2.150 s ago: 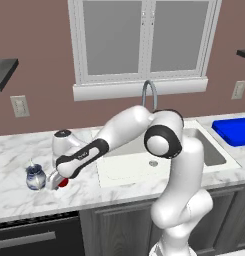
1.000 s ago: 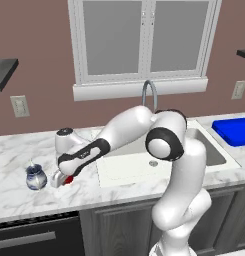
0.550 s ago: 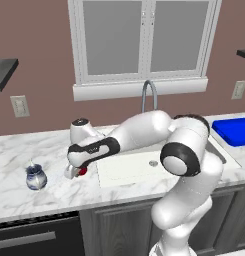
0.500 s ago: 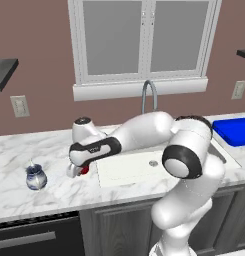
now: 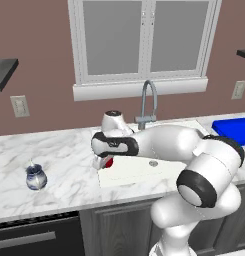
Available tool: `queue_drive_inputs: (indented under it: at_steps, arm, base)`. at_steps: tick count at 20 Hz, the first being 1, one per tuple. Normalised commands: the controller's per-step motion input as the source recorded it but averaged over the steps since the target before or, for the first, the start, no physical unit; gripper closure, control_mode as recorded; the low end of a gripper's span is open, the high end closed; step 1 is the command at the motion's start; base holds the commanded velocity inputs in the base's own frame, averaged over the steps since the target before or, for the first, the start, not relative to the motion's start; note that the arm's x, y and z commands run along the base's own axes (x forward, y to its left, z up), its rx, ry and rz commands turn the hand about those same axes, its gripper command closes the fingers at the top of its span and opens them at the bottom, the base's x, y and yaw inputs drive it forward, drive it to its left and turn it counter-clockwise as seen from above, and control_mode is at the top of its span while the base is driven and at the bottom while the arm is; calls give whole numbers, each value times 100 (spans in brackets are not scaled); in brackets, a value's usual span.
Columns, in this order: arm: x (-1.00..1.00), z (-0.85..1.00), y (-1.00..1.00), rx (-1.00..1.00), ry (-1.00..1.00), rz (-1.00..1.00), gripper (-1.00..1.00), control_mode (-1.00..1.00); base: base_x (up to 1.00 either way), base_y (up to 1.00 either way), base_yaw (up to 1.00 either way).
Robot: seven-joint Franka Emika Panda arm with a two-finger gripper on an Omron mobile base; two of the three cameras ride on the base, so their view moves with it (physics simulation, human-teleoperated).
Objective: Pick up all produce items and place them in the sink. Turn on the sink faucet to wash them. Then turn the sink off and put them in the tray.
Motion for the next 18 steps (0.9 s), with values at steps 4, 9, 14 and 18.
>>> queue_drive_inputs:
  at_steps: [4, 9, 14, 18]
  arm:
    - [0, 1, -93, 4, 2, -5, 100, -100]
    - [5, 4, -93, 4, 4, -5, 100, -100]
    - [10, 3, -94, 5, 4, -5, 100, -100]
    - [14, 0, -90, 4, 5, -6, 100, -100]
  base:
    - [0, 0, 0]
    - [0, 0, 0]
    - [0, 0, 0]
    - [0, 0, 0]
